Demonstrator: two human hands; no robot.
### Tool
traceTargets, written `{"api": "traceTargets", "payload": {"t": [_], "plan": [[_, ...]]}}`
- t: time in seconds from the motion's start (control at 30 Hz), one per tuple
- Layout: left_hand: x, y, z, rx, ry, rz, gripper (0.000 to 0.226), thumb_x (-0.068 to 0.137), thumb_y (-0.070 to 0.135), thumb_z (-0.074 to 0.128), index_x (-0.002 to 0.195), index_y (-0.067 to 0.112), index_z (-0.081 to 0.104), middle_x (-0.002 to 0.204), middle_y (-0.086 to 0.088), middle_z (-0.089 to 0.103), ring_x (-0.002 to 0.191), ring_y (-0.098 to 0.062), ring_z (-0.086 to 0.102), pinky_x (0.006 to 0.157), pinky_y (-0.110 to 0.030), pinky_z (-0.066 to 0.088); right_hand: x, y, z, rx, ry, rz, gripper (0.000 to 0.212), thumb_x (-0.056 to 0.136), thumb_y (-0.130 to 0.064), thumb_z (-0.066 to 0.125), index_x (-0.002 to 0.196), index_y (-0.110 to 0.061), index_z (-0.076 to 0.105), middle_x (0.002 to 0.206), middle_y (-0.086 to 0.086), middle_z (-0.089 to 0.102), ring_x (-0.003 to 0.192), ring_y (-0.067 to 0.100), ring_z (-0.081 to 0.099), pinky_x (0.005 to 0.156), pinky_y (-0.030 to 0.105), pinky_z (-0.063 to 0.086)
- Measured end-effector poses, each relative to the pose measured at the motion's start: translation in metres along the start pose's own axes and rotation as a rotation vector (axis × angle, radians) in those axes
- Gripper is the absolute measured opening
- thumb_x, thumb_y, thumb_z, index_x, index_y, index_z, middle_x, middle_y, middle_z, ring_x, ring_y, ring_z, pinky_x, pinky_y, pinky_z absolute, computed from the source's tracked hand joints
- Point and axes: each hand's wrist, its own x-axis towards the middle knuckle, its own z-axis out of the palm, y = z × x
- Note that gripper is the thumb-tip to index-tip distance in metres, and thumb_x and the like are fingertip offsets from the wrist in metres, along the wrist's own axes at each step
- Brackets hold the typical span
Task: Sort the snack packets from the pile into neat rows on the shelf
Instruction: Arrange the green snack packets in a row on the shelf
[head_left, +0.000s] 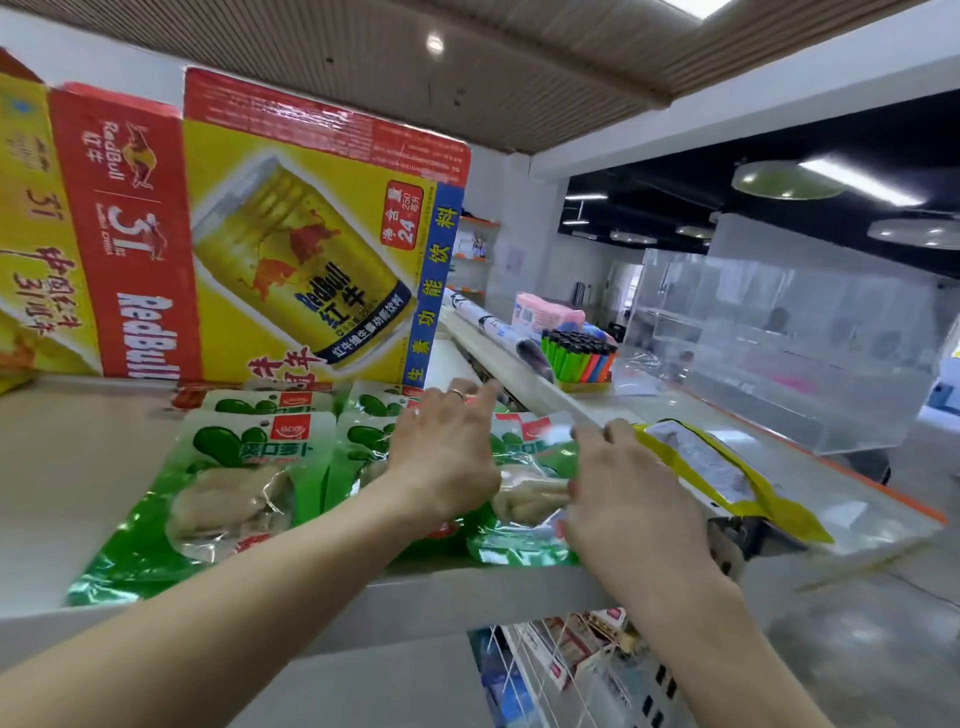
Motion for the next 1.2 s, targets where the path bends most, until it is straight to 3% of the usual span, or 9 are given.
{"api": "traceTargets", "payload": {"t": [0.07, 0.13, 0.2, 0.3, 0.73, 0.9, 1.0, 1.07, 1.2], "plan": [[-0.001, 0.002, 0.005, -0.061, 0.018, 0.117, 0.039, 0.094, 0.020, 0.048, 0.131, 0.026, 0.057, 0.148, 0.002, 0.042, 0.131, -0.025, 0.042, 0.104, -0.042, 0.040, -0.003, -0.003, 0.008, 0.035, 0.029, -0.083, 0.051, 0.094, -0.022, 0.054, 0.139, -0.029, 0.032, 0.130, -0.002, 0.039, 0.120, 0.021, 0.047, 0.075, 0.034, 0.045], [-0.002, 0.004, 0.007, -0.049, -0.016, 0.141, 0.034, 0.099, 0.036, 0.040, 0.114, 0.022, 0.067, 0.135, 0.002, 0.055, 0.124, -0.025, 0.050, 0.098, -0.041, 0.044, -0.004, -0.004, 0.021, 0.071, -0.008, -0.130, 0.039, 0.098, -0.023, 0.045, 0.136, -0.028, 0.037, 0.133, -0.002, 0.040, 0.121, 0.021, 0.043, 0.082, 0.036, 0.048], [-0.004, 0.006, 0.010, 0.050, -0.092, 0.126, 0.047, 0.100, 0.049, 0.029, 0.120, 0.023, 0.062, 0.134, 0.001, 0.056, 0.124, -0.025, 0.049, 0.100, -0.042, 0.041, -0.002, -0.002, 0.033, 0.097, -0.039, -0.154, 0.032, 0.103, -0.026, 0.036, 0.135, -0.025, 0.039, 0.134, -0.003, 0.041, 0.119, 0.021, 0.041, 0.088, 0.036, 0.046], [-0.005, 0.009, 0.015, 0.142, -0.107, 0.096, 0.047, 0.102, 0.050, 0.022, 0.128, 0.024, 0.051, 0.140, -0.004, 0.051, 0.129, -0.027, 0.042, 0.105, -0.046, 0.034, 0.007, 0.006, 0.039, 0.134, -0.037, -0.181, 0.035, 0.105, -0.035, 0.028, 0.135, -0.026, 0.042, 0.133, -0.003, 0.044, 0.117, 0.020, 0.040, 0.093, 0.036, 0.044], [0.001, 0.014, 0.026, 0.245, -0.078, 0.033, 0.042, 0.104, 0.044, 0.019, 0.130, 0.019, 0.041, 0.141, -0.010, 0.047, 0.127, -0.031, 0.041, 0.100, -0.047, 0.031, 0.027, 0.012, 0.045, 0.223, -0.068, -0.230, 0.037, 0.103, -0.035, 0.038, 0.139, -0.026, 0.040, 0.132, 0.002, 0.046, 0.117, 0.024, 0.042, 0.098, 0.037, 0.040], [-0.004, 0.017, 0.024, 0.263, -0.078, 0.047, 0.048, 0.102, 0.049, 0.020, 0.132, 0.019, 0.041, 0.141, -0.011, 0.047, 0.128, -0.031, 0.041, 0.103, -0.048, 0.029, 0.015, 0.019, 0.037, 0.324, -0.162, -0.220, 0.048, 0.092, -0.035, 0.060, 0.137, -0.028, 0.044, 0.127, -0.004, 0.047, 0.119, 0.019, 0.043, 0.100, 0.029, 0.034], [-0.003, 0.016, 0.023, 0.248, -0.103, 0.049, 0.051, 0.100, 0.052, 0.022, 0.133, 0.018, 0.041, 0.141, -0.012, 0.047, 0.128, -0.033, 0.040, 0.104, -0.049, 0.028, 0.013, 0.023, 0.030, 0.425, -0.205, -0.192, 0.056, 0.083, -0.036, 0.072, 0.134, -0.033, 0.049, 0.110, -0.010, 0.046, 0.111, 0.012, 0.048, 0.090, 0.024, 0.039], [-0.004, 0.016, 0.023, 0.248, -0.106, 0.054, 0.050, 0.099, 0.054, 0.024, 0.130, 0.018, 0.042, 0.139, -0.013, 0.049, 0.127, -0.033, 0.042, 0.103, -0.048, 0.029, 0.014, 0.023, 0.026, 0.434, -0.231, -0.175, 0.057, 0.080, -0.036, 0.075, 0.132, -0.033, 0.052, 0.108, -0.010, 0.047, 0.100, 0.009, 0.047, 0.084, 0.021, 0.037], [-0.005, 0.014, 0.022, 0.204, -0.088, 0.053, 0.052, 0.098, 0.057, 0.026, 0.128, 0.020, 0.044, 0.141, -0.010, 0.048, 0.130, -0.031, 0.040, 0.104, -0.047, 0.028, 0.014, 0.025, 0.024, 0.427, -0.255, -0.171, 0.062, 0.078, -0.039, 0.076, 0.134, -0.032, 0.050, 0.111, -0.010, 0.047, 0.103, 0.008, 0.046, 0.087, 0.023, 0.039]]}}
